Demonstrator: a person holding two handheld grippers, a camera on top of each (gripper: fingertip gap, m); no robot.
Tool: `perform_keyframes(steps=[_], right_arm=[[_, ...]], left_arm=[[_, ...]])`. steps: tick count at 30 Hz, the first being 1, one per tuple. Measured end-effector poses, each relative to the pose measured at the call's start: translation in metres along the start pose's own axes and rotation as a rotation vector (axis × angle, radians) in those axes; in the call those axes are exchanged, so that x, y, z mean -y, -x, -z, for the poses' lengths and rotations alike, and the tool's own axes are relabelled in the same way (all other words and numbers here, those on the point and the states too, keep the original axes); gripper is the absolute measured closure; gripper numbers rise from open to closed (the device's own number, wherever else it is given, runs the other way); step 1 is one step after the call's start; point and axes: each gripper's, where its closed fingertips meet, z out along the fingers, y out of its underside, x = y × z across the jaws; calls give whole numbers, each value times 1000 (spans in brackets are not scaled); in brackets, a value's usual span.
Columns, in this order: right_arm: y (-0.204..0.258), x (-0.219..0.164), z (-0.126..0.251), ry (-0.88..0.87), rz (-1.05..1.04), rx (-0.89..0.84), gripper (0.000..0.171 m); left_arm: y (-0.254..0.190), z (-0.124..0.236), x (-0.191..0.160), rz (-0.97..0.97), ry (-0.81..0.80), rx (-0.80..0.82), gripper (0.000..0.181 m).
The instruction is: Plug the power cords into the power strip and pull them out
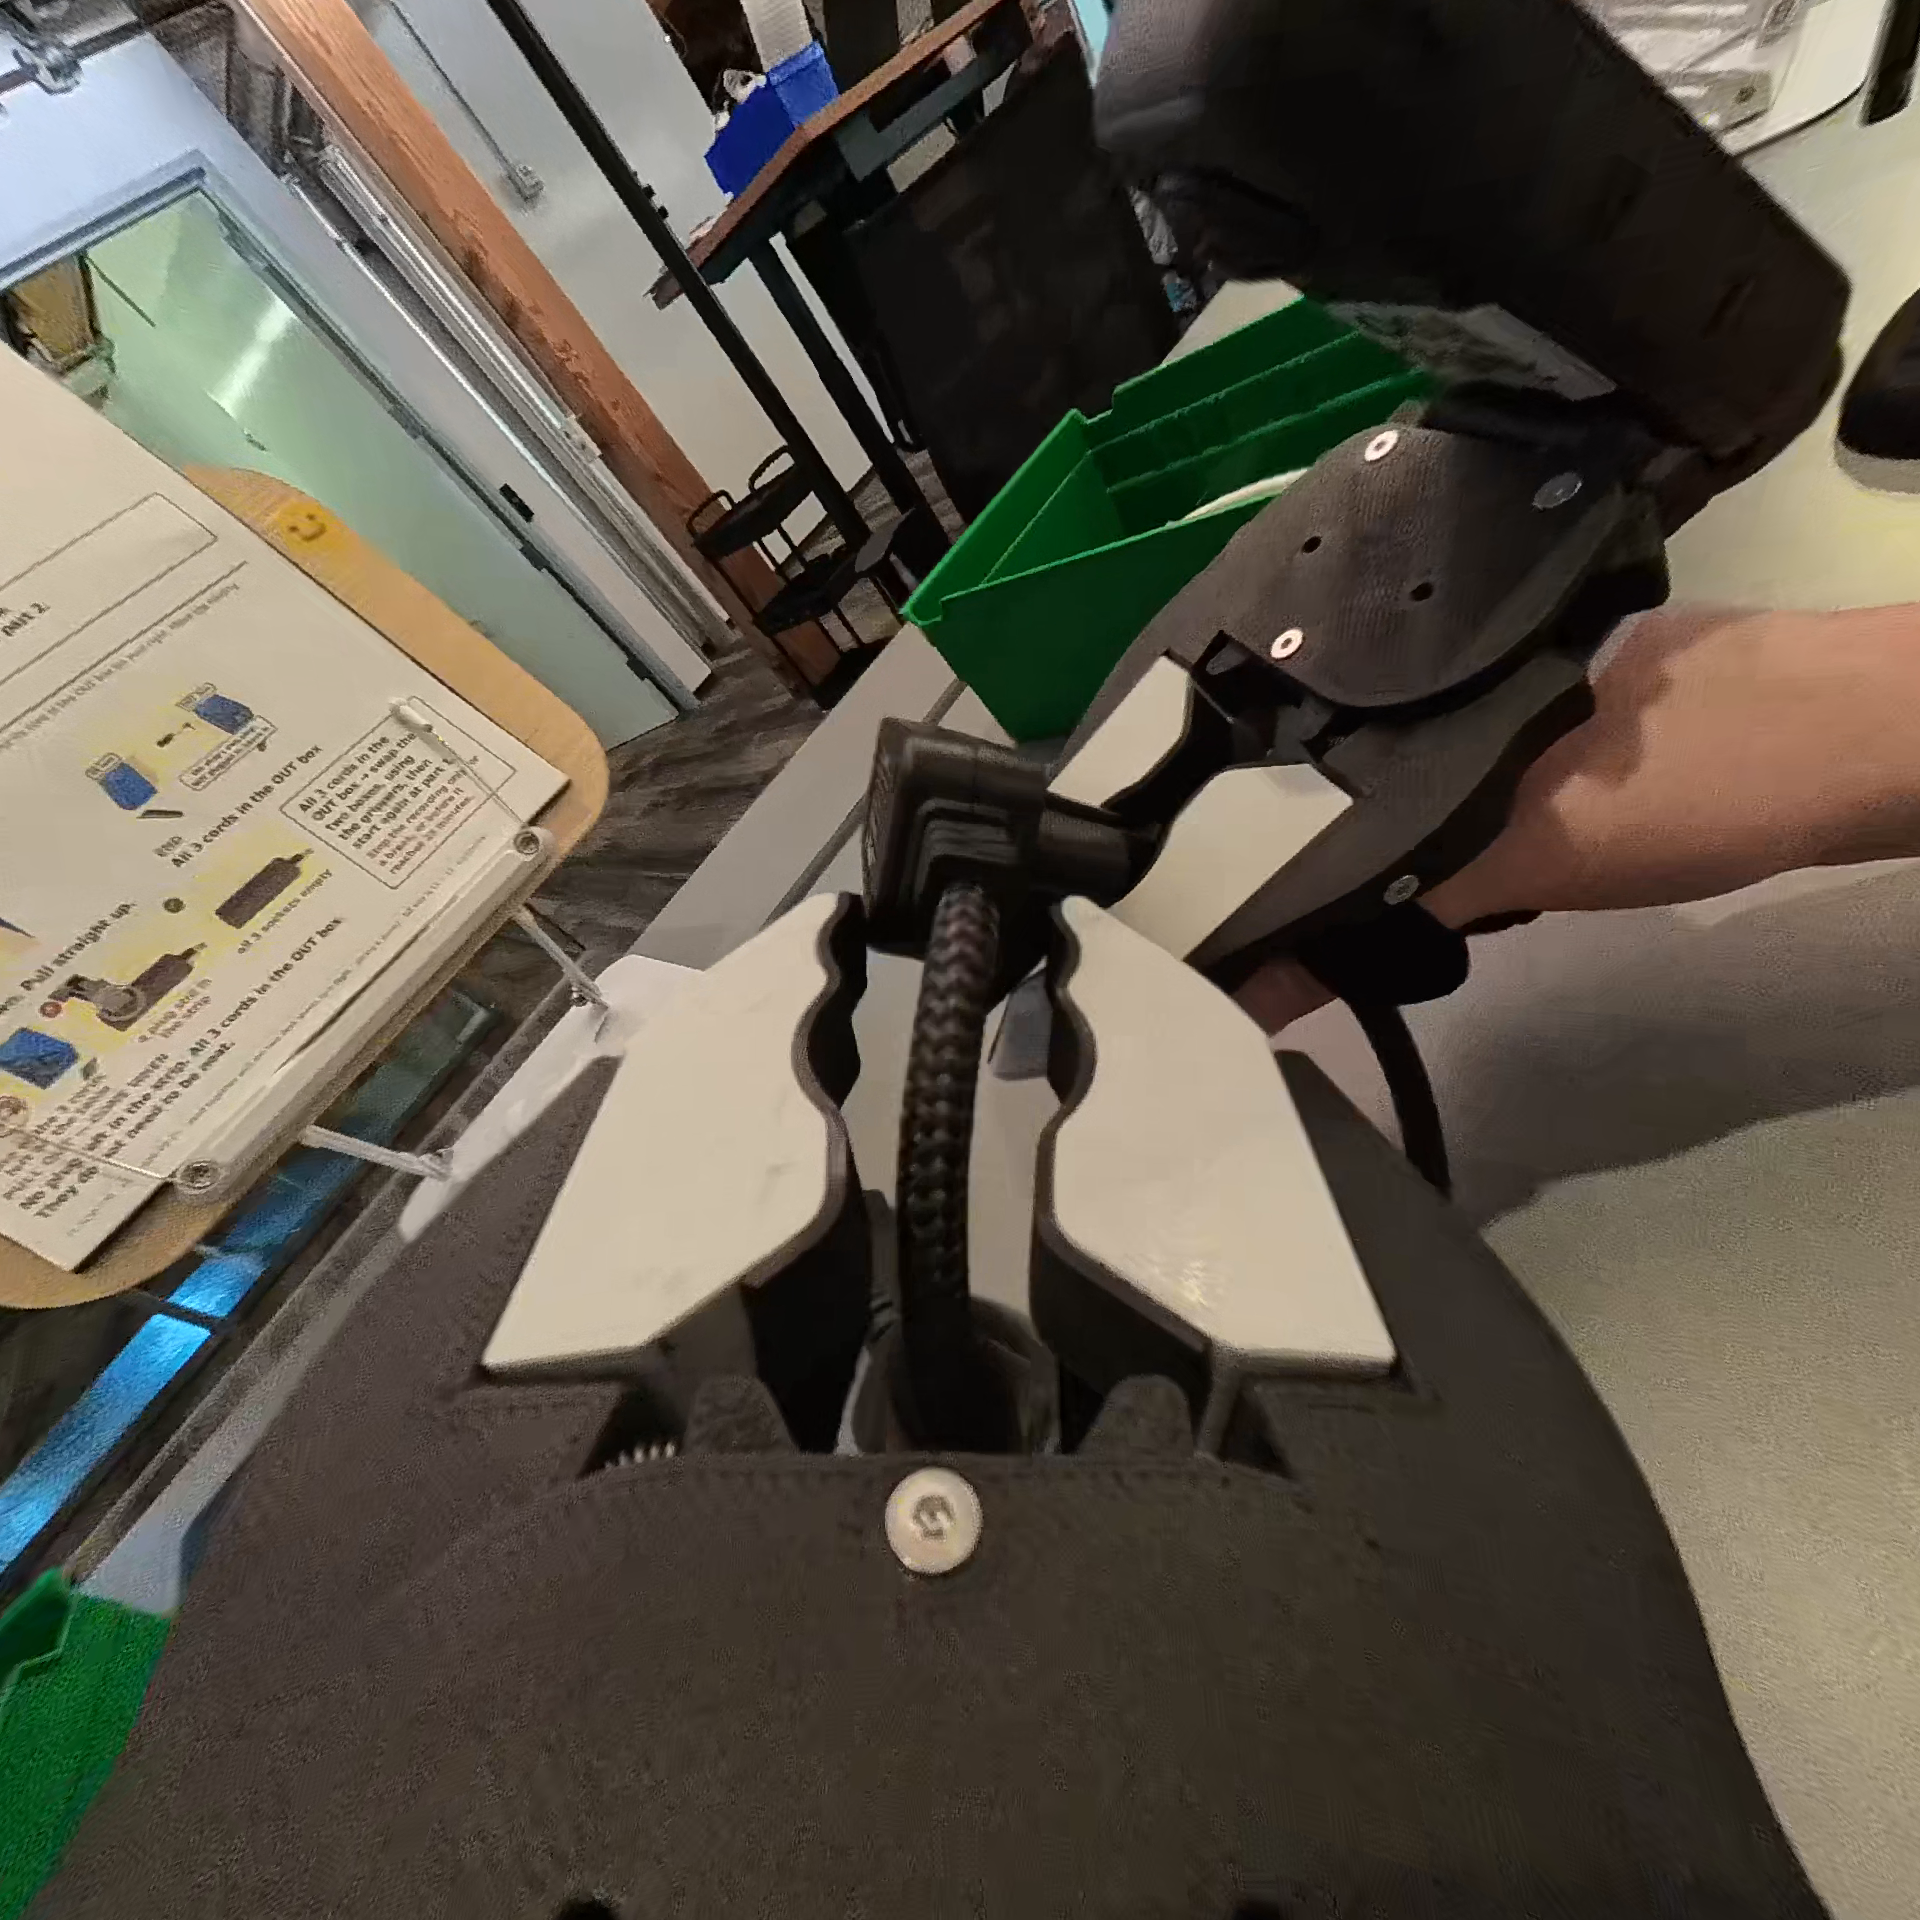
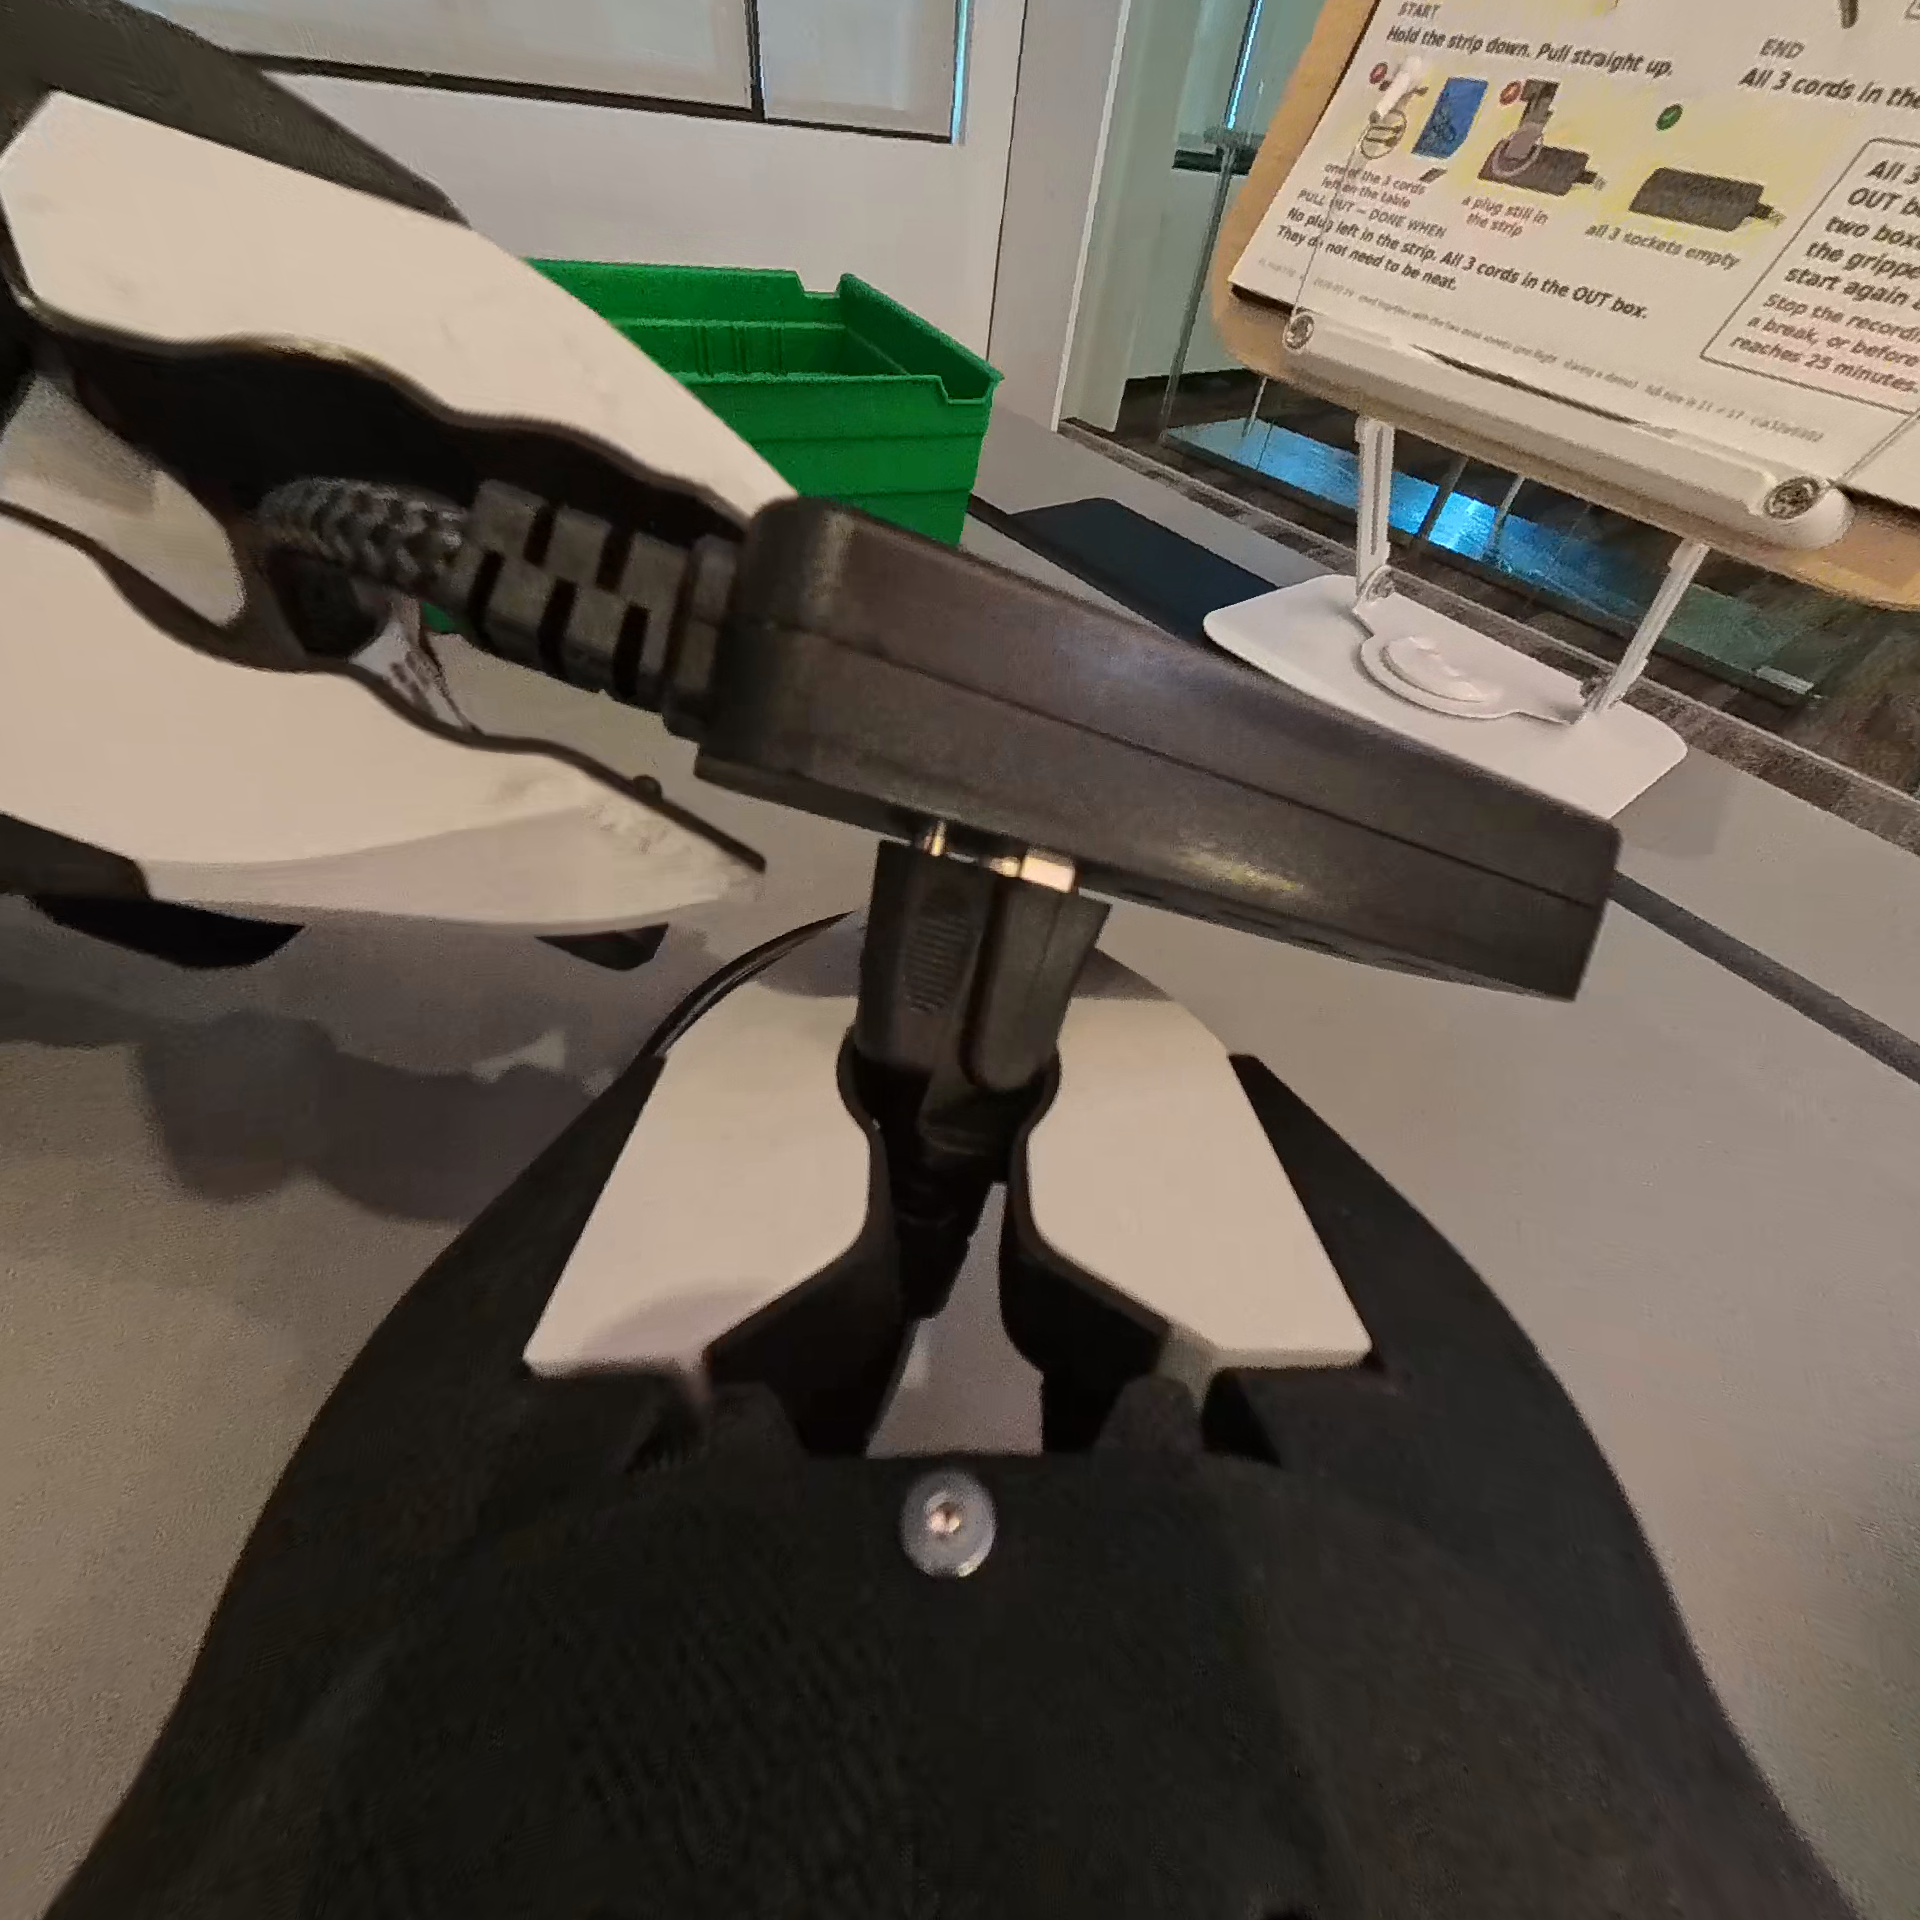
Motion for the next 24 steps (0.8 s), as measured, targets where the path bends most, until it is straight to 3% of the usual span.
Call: perform_keyframes(steps=[5,9,13,16,19,24], right_arm=[[1,-1,-2,34,41,-22,154],[1,0,-1,47,83,-56,154],[-2,-4,-2,73,99,-78,153],[-4,-4,-1,73,78,-100,153],[-8,-6,-1,90,79,-120,152],[-4,-6,-2,98,123,-106,151]], left_arm=[[0,-4,3,18,-3,-3,134],[8,-4,6,-4,-11,25,145],[8,-6,4,-209,20,81,151],[7,-10,4,-140,38,59,155],[11,-14,0,-85,73,33,144],[4,-12,-2,-67,82,-62,154]])
